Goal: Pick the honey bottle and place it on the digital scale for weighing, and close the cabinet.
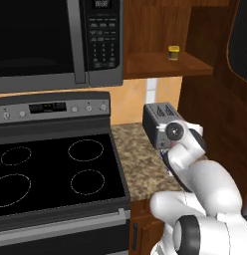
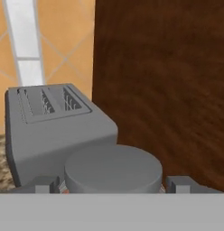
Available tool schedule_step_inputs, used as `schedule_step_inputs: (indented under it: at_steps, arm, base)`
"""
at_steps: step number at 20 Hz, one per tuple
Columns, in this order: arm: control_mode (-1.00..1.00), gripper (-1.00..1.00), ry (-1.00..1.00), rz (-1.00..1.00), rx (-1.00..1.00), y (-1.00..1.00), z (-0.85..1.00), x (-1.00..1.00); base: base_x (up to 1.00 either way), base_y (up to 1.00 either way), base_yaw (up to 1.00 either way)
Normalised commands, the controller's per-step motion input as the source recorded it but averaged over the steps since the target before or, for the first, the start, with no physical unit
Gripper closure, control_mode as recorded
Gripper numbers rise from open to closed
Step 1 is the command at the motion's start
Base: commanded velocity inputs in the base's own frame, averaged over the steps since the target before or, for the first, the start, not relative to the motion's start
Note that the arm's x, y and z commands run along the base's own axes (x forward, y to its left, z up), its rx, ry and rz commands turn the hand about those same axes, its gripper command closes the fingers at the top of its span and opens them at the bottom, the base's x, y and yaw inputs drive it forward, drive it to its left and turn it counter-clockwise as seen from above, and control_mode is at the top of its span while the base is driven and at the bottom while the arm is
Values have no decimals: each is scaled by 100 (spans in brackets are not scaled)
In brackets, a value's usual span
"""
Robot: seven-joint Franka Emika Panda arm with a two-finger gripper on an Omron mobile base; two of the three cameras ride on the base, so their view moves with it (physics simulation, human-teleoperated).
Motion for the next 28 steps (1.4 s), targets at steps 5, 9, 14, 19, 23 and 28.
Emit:
schedule_step_inputs:
  at_steps: [5, 9, 14, 19, 23, 28]
  arm:
    - [-100, 100, 0, 0, 0, -1, -17, 10]
    - [-100, 100, -3, 0, 0, 0, -16, 10]
    - [-100, 100, -6, 0, 0, -1, -8, 20]
    - [-100, 100, -2, 0, 0, 0, -16, 18]
    - [-100, 100, 0, 0, -1, 0, -46, 1]
    - [-100, -100, 0, 0, -2, 11, -34, -12]
  base:
    - [0, 0, 0]
    - [0, 0, 0]
    - [0, 0, 0]
    - [0, 0, 0]
    - [0, 0, 0]
    - [0, 0, 0]
